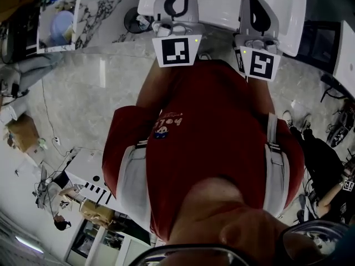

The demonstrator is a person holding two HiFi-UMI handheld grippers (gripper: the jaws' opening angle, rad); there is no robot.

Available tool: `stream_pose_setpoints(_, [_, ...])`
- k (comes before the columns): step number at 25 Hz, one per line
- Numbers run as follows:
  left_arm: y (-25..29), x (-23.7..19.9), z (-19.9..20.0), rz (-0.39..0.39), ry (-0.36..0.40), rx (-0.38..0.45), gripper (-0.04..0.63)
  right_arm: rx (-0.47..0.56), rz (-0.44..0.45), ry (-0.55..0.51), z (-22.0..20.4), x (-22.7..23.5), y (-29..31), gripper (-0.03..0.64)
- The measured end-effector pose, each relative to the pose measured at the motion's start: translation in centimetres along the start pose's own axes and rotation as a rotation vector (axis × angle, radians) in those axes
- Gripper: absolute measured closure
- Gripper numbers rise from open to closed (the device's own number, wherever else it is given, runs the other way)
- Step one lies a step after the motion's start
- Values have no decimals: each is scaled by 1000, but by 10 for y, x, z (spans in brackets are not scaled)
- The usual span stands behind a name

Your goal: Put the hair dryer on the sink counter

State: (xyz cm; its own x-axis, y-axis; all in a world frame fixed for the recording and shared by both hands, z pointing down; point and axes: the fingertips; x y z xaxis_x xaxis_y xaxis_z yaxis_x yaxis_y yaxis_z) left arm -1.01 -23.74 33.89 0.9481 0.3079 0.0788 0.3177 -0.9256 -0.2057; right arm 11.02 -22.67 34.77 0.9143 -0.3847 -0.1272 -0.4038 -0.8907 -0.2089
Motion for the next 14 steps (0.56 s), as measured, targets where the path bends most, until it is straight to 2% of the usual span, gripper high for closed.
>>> stream_pose_setpoints(14, [-7,-9,-11,42,-25,-7,594,-24,30,15,-14,-9,5,617])
Point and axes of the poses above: the fingertips, and each gripper's own axes: y forward along the fingers, x to its right, z out of its top, and after that the axes turned 1 degree about -y, right-handed
